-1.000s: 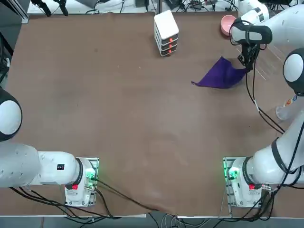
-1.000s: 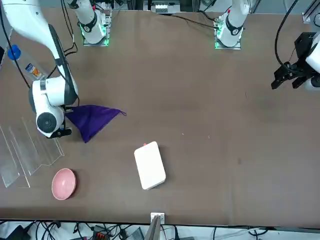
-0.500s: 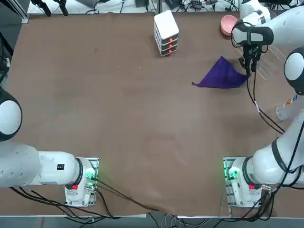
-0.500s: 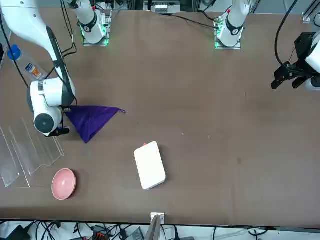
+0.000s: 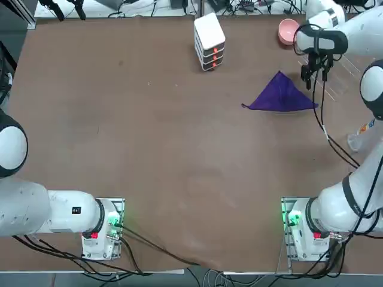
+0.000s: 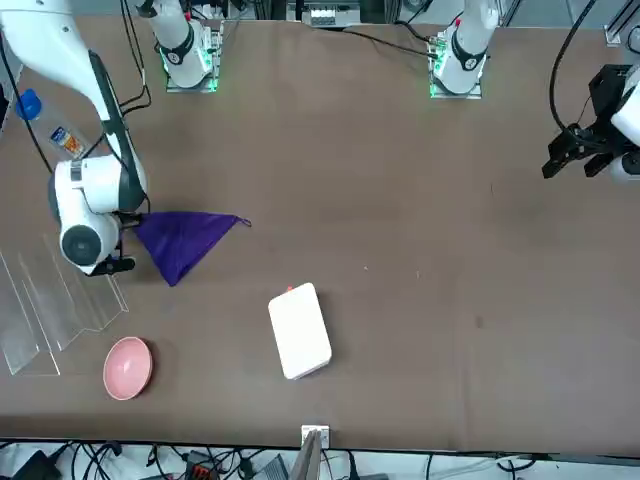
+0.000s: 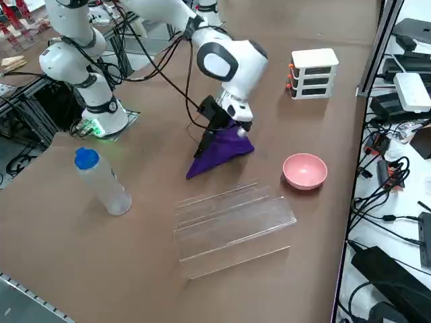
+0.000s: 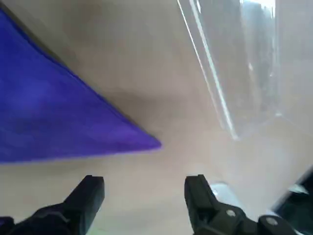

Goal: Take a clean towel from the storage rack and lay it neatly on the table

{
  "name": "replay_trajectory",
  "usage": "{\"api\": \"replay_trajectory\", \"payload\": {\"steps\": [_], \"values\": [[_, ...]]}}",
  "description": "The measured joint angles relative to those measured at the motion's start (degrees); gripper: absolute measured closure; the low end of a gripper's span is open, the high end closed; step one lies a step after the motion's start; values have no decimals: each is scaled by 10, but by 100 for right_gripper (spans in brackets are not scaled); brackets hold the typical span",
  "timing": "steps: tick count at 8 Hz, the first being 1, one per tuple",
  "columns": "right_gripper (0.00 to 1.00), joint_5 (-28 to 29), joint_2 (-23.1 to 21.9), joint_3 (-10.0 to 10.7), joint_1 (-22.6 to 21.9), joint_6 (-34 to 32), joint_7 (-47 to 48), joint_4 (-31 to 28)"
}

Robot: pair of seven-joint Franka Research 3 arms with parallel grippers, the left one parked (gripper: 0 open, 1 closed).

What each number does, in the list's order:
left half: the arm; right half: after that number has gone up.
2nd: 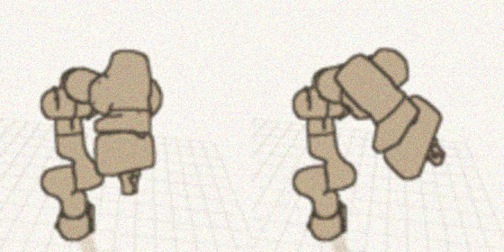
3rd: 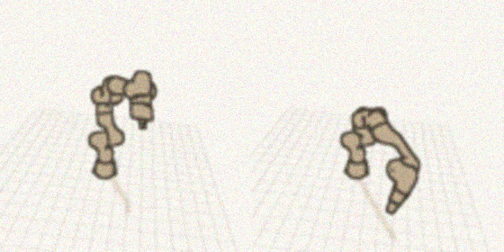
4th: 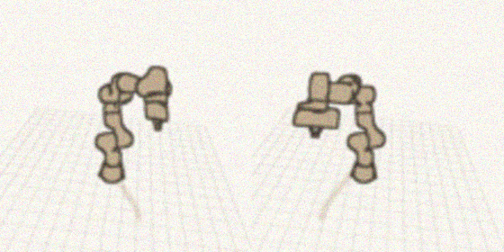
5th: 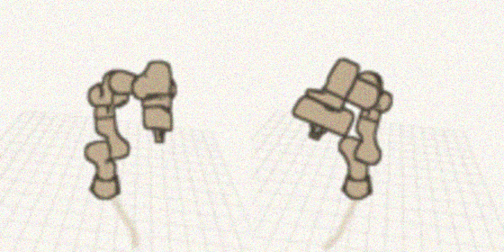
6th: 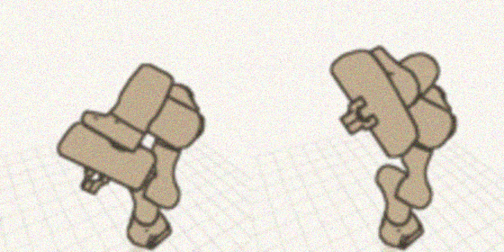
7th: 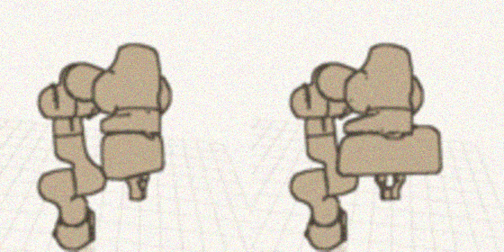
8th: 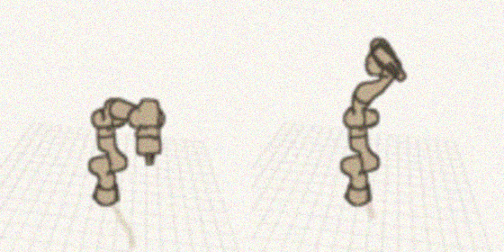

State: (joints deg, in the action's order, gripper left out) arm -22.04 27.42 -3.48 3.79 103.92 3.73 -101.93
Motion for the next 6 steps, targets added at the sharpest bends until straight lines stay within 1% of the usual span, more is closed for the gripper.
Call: {"api": "replay_trajectory", "payload": {"steps": [1, 2, 4, 6], "values": [[1, 59, -5, 0, 1, 10, 15, 18], [2, 93, -8, -1, 1, 13, 51, 35], [1, 104, 2, -8, -7, 36, 174, 49], [2, 93, 41, -10, -38, 94, 305, 56]]}}
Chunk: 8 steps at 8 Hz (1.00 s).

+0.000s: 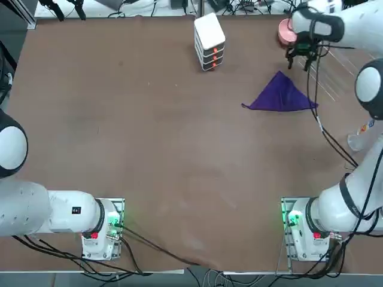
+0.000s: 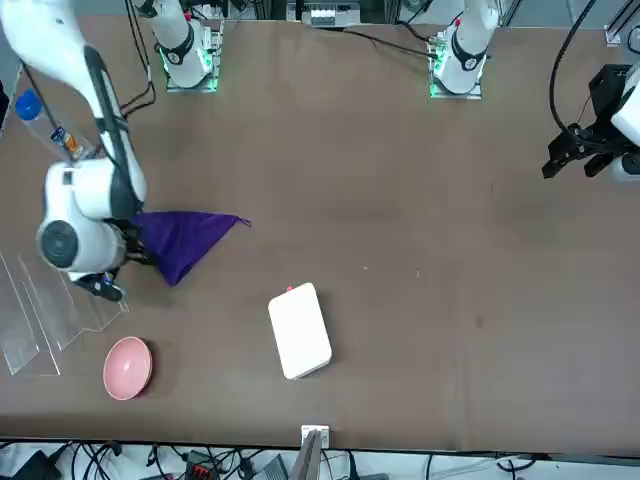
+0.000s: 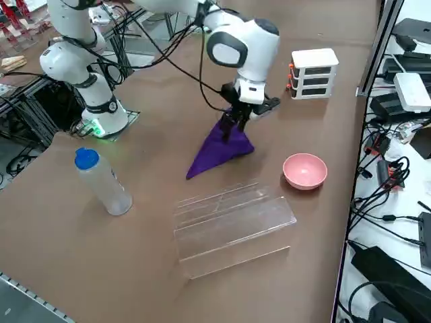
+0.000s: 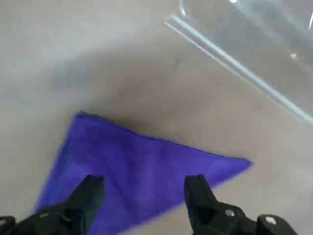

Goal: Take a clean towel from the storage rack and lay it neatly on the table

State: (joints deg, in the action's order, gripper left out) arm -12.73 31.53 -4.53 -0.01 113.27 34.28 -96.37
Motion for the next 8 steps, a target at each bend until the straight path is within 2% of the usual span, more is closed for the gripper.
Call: {"api": "replay_trajectory", "payload": {"steps": [2, 4, 8], "values": [[6, -24, 41, 0, -28, 21, 89, 19], [29, -29, 62, 0, -38, 36, 125, 28], [32, -29, 77, 2, -39, 48, 135, 42]]}}
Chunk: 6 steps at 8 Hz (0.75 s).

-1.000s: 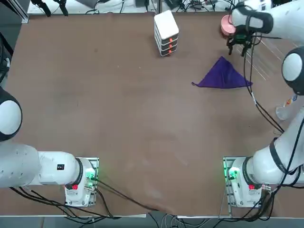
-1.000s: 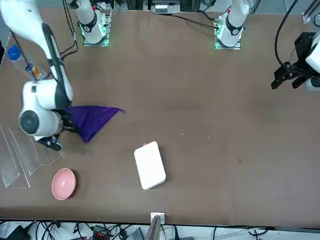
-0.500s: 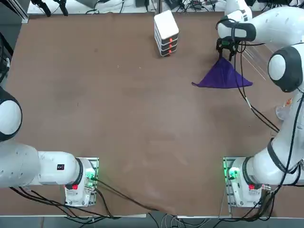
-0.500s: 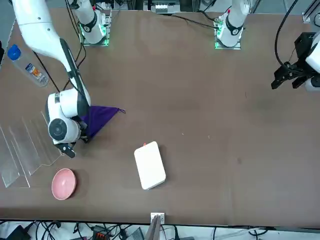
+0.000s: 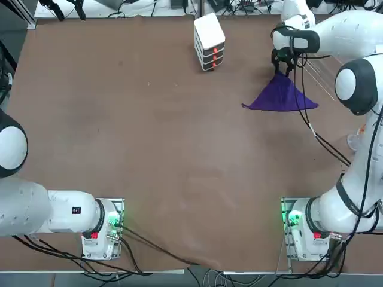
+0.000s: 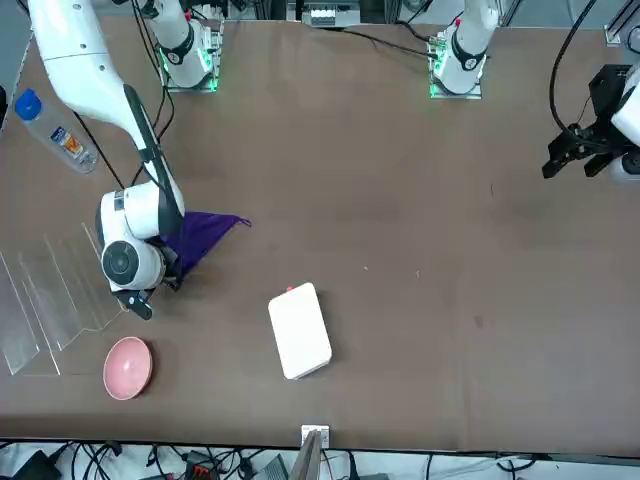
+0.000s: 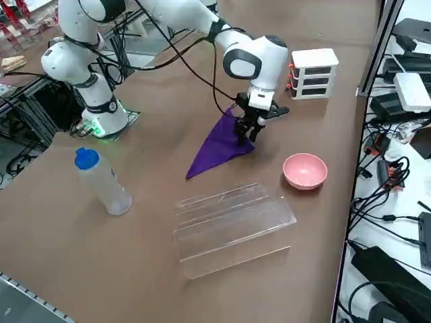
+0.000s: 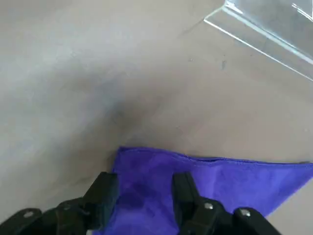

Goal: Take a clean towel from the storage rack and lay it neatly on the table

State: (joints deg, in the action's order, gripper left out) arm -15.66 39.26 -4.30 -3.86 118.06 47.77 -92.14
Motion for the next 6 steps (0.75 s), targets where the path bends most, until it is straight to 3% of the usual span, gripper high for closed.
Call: {"api": "replay_trajectory", "payload": {"steps": [6], "values": [[32, -14, 15, 0, -12, -2, 20, 14]]}}
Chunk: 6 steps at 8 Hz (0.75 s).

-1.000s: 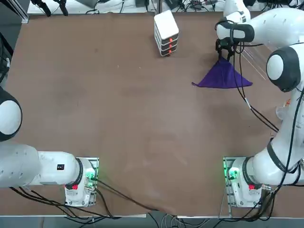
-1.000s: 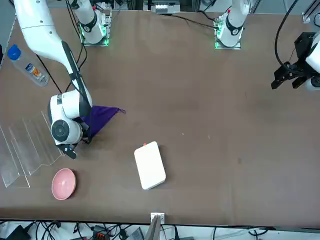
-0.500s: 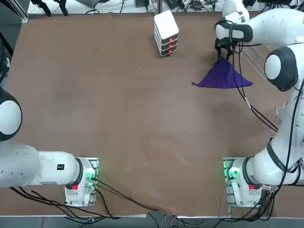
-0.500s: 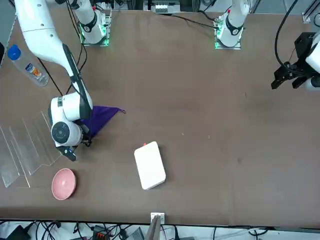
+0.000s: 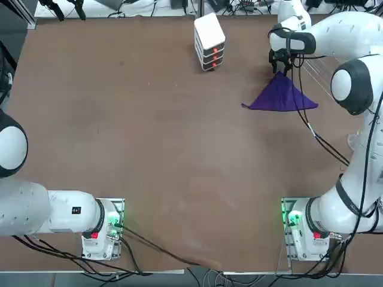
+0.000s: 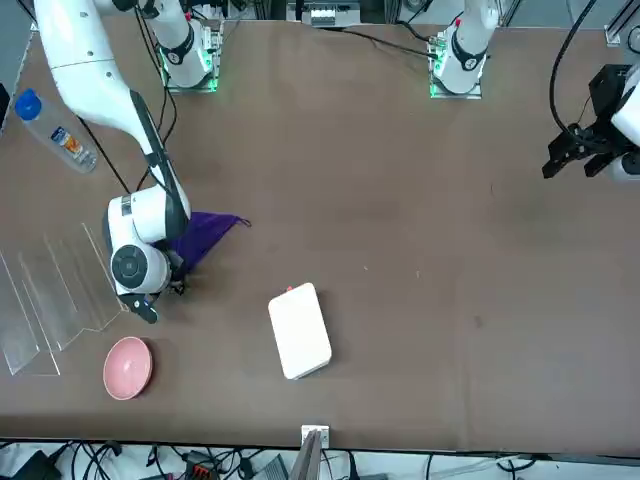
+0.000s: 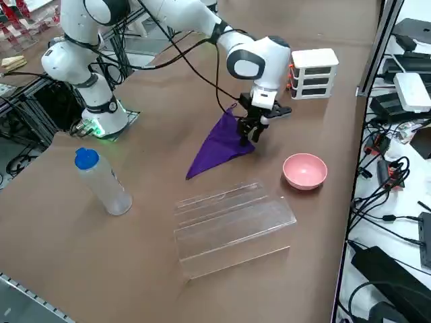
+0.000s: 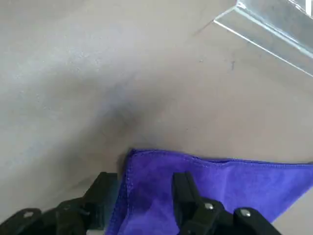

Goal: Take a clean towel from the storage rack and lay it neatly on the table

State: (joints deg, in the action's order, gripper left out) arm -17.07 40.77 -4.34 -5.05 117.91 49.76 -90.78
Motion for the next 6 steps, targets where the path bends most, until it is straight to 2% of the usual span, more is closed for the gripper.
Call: {"api": "replay_trajectory", "payload": {"steps": [6], "values": [[36, -2, 3, 0, -10, -21, -12, -4]]}}
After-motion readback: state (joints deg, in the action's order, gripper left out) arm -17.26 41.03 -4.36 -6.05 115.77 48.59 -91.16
